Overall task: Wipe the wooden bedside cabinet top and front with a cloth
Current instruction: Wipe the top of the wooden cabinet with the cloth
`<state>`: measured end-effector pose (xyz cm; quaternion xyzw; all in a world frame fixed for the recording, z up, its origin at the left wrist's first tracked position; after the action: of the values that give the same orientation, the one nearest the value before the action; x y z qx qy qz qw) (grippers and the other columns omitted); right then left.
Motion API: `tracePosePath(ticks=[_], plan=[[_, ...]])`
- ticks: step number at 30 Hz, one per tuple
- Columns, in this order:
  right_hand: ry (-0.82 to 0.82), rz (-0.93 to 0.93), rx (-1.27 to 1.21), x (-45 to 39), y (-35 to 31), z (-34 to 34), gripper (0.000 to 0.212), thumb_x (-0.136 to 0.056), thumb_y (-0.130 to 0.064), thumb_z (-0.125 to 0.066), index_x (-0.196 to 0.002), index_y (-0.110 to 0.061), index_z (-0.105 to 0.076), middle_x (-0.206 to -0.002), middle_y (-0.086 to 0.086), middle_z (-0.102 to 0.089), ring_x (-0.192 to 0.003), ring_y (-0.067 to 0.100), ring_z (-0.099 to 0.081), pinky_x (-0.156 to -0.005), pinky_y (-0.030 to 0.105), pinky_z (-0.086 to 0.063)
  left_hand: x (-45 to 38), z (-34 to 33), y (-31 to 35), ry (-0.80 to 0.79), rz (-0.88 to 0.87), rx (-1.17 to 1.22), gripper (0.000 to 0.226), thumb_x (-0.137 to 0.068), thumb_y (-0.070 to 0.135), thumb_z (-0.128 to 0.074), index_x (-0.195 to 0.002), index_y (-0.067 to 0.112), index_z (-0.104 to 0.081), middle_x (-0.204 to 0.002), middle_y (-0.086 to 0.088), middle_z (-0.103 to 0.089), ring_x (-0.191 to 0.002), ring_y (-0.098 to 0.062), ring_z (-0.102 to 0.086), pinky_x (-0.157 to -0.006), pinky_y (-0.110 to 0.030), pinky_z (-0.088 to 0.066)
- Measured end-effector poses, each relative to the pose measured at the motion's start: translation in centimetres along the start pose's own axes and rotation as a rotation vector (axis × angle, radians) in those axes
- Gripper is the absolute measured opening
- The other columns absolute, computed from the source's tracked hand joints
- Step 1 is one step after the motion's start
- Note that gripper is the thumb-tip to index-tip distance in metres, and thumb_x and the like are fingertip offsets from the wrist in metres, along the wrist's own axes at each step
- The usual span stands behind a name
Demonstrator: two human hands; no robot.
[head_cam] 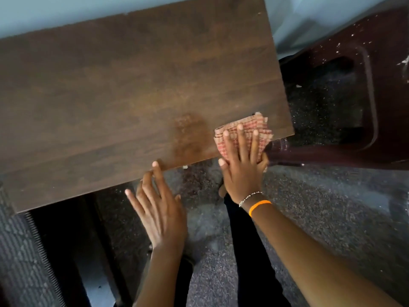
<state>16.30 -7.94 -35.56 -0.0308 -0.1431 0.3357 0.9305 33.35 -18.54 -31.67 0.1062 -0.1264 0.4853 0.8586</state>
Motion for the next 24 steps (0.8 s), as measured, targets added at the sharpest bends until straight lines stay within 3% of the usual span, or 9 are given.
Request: tracePosePath(ticks=[5, 9, 16, 19, 22, 24], plan=[[-0.015, 0.157, 0.005, 3.1, -11.8, -2.7, 0.065, -0.09, -0.038, -0.042, -0.149, -0.03, -0.014, -0.158, 0.003, -0.01, -0.144, 0.034, -0.007, -0.091, 0.054, -0.033, 1.3, -0.1, -10.5, -0.014, 0.179, 0.103, 0.105, -0.058, 0.011, -0.08, -0.143, -0.001, -0.019, -0.136, -0.026, -0.036, -0.125, -0.044, -0.035, -0.11, -0.059, -0.016], [-0.024, 0.171, 0.063, 4.3, -19.9, -4.1, 0.071, -0.082, -0.024, -0.052, -0.146, -0.031, -0.022, -0.155, 0.001, -0.027, -0.141, 0.032, -0.02, -0.08, 0.05, -0.042, 1.1, -0.4, -17.8, -0.038, 0.233, 0.204, 0.1, -0.068, 0.01, -0.074, -0.144, -0.003, -0.01, -0.143, -0.026, -0.027, -0.133, -0.041, -0.025, -0.113, -0.056, -0.011], [0.044, 0.628, 0.133, 7.4, -33.9, -4.8, 0.061, -0.078, -0.01, -0.032, -0.128, -0.037, -0.055, -0.137, -0.009, -0.054, -0.119, 0.024, -0.056, -0.064, 0.037, -0.049, 1.5, -1.1, -25.4, -0.09, 0.277, 0.259, 0.101, -0.077, 0.014, -0.066, -0.143, -0.003, 0.008, -0.151, -0.023, -0.014, -0.141, -0.033, -0.014, -0.116, -0.047, -0.014], [0.116, 0.797, 0.096, 9.5, -36.2, -2.8, 0.059, -0.074, -0.007, -0.037, -0.124, -0.029, -0.059, -0.132, -0.007, -0.057, -0.112, 0.023, -0.055, -0.064, 0.034, -0.043, 2.7, -1.2, -27.0, -0.115, 0.245, 0.324, 0.093, -0.081, 0.011, -0.059, -0.144, -0.002, 0.009, -0.153, -0.021, -0.009, -0.142, -0.032, -0.012, -0.116, -0.045, -0.014], [0.205, 0.668, 0.024, 10.3, -32.8, -1.1, 0.064, -0.072, -0.004, -0.052, -0.13, -0.03, -0.052, -0.137, -0.007, -0.053, -0.12, 0.021, -0.043, -0.072, 0.033, -0.033, 3.6, -1.9, -27.4, -0.141, 0.218, 0.452, 0.092, -0.083, 0.009, -0.057, -0.144, 0.001, 0.011, -0.155, -0.018, -0.004, -0.142, -0.031, -0.01, -0.116, -0.041, -0.013], [0.225, 0.564, 0.047, 9.9, -29.3, -1.4, 0.069, -0.073, -0.002, -0.049, -0.135, -0.031, -0.045, -0.14, -0.007, -0.049, -0.124, 0.021, -0.038, -0.078, 0.035, -0.027, 3.6, -2.4, -27.8, -0.13, 0.215, 0.569, 0.093, -0.083, 0.004, -0.056, -0.145, 0.007, 0.014, -0.156, -0.014, 0.0, -0.143, -0.028, -0.008, -0.117, -0.039, -0.014]])
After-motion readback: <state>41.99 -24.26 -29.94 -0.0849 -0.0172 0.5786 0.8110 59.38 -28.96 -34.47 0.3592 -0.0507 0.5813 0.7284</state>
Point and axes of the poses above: each hand's wrist, its own x-axis away from the middle knuckle, its own z-axis out of the back of the hand, y = z × x, the point moved 10 cm from there along -x, towards the middle knuckle
